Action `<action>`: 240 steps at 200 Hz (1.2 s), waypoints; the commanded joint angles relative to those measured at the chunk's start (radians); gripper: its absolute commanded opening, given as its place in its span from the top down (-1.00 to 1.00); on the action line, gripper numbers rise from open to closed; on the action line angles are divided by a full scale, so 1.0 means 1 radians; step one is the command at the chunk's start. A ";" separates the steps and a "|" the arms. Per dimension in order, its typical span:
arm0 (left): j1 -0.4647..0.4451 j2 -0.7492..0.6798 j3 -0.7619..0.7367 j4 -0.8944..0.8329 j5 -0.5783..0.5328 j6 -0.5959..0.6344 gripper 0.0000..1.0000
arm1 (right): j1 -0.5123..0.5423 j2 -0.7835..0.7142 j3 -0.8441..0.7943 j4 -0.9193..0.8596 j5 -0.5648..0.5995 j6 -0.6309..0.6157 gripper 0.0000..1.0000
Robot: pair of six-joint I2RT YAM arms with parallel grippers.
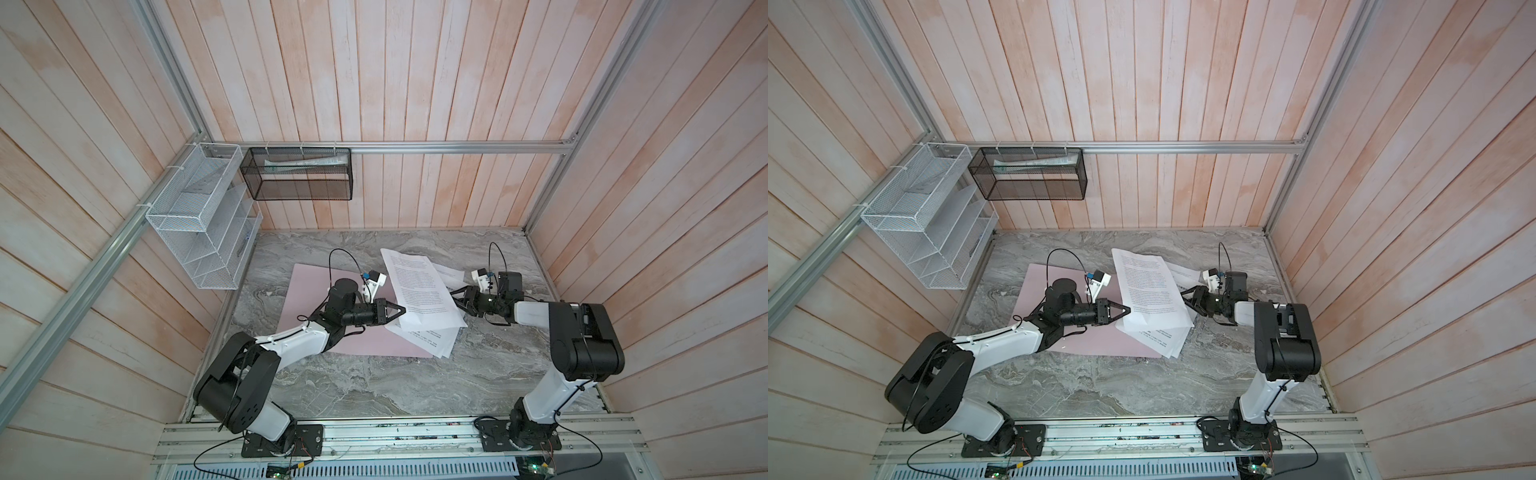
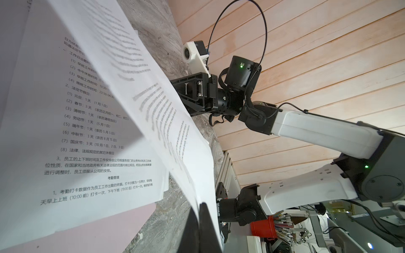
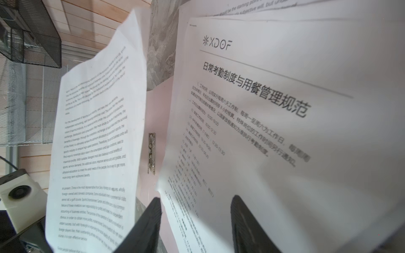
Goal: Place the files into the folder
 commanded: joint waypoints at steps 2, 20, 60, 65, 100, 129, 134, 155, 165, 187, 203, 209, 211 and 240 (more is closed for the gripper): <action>0.005 -0.040 0.029 -0.042 0.015 0.028 1.00 | 0.010 -0.005 -0.037 0.125 -0.097 0.091 -0.04; 0.009 -0.056 0.011 -0.048 0.010 0.040 1.00 | 0.019 -0.006 -0.041 0.187 -0.125 0.135 -0.07; 0.021 -0.098 -0.039 -0.048 -0.002 0.039 1.00 | 0.008 -0.042 -0.044 0.170 -0.053 0.169 -0.10; 0.024 -0.105 -0.045 -0.050 -0.003 0.038 1.00 | 0.003 -0.050 -0.050 0.175 -0.033 0.178 -0.11; 0.028 -0.145 -0.049 -0.079 -0.011 0.049 1.00 | 0.011 -0.067 -0.092 0.315 -0.024 0.287 -0.16; 0.029 -0.162 -0.044 -0.094 -0.009 0.058 1.00 | 0.057 -0.055 -0.081 0.349 -0.042 0.299 -0.23; 0.029 -0.163 -0.044 -0.095 -0.008 0.059 1.00 | 0.066 -0.048 -0.075 0.349 -0.051 0.296 -0.25; 0.029 -0.170 -0.038 -0.104 -0.005 0.065 1.00 | 0.099 -0.026 -0.072 0.421 -0.079 0.329 -0.25; 0.029 -0.175 -0.037 -0.111 -0.005 0.068 1.00 | 0.111 -0.019 -0.067 0.460 -0.097 0.352 -0.25; 0.029 -0.187 -0.038 -0.127 -0.001 0.079 1.00 | 0.129 -0.019 -0.050 0.477 -0.101 0.361 -0.24; 0.029 -0.193 -0.039 -0.138 0.009 0.090 1.00 | 0.135 -0.013 -0.041 0.508 -0.114 0.378 -0.17; 0.030 -0.196 -0.037 -0.149 0.013 0.098 1.00 | 0.134 -0.008 -0.038 0.532 -0.121 0.389 -0.14; 0.030 -0.197 -0.038 -0.151 0.016 0.101 1.00 | 0.134 -0.006 -0.038 0.538 -0.123 0.396 -0.13; 0.038 -0.220 -0.044 -0.191 0.069 0.136 1.00 | 0.139 0.037 -0.019 0.669 -0.192 0.467 0.03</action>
